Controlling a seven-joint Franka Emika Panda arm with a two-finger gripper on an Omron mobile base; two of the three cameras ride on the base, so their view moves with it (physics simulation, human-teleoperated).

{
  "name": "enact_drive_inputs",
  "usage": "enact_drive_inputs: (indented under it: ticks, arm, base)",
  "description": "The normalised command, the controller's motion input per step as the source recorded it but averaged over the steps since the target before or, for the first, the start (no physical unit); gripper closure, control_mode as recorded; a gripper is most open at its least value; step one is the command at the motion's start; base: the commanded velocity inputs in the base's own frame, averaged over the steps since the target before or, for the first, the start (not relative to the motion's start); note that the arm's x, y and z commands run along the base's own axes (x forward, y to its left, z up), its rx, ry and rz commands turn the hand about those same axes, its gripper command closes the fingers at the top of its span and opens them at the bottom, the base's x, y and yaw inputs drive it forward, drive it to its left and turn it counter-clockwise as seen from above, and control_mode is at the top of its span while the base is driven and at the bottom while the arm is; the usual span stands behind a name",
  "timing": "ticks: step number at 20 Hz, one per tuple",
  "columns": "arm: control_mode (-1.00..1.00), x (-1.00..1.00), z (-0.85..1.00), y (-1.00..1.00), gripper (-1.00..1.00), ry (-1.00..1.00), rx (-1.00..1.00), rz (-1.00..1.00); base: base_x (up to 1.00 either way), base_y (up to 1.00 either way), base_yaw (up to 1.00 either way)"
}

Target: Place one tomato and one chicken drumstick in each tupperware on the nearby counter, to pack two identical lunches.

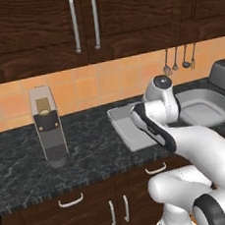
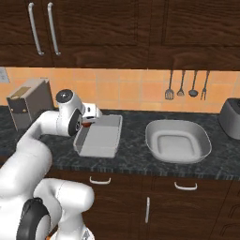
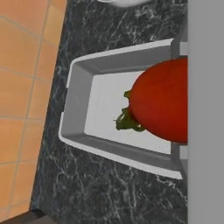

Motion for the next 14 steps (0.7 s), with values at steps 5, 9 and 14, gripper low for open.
enact_drive_inputs:
  ticks: [5, 9, 14]
  arm:
    - [-1.00, 0.62, -0.36, 0.01, 1.00, 0.00, 0.01, -0.01]
    - [-1.00, 0.58, -0.29, 0.05, -1.00, 0.00, 0.00, 0.00]
    - [-1.00, 0.38, -0.16, -0.04, -1.00, 0.00, 0.03, 0.00]
  base:
    - [0.00, 0.00, 0.00]
    - [0.00, 0.00, 0.00]
    - [0.00, 0.00, 0.00]
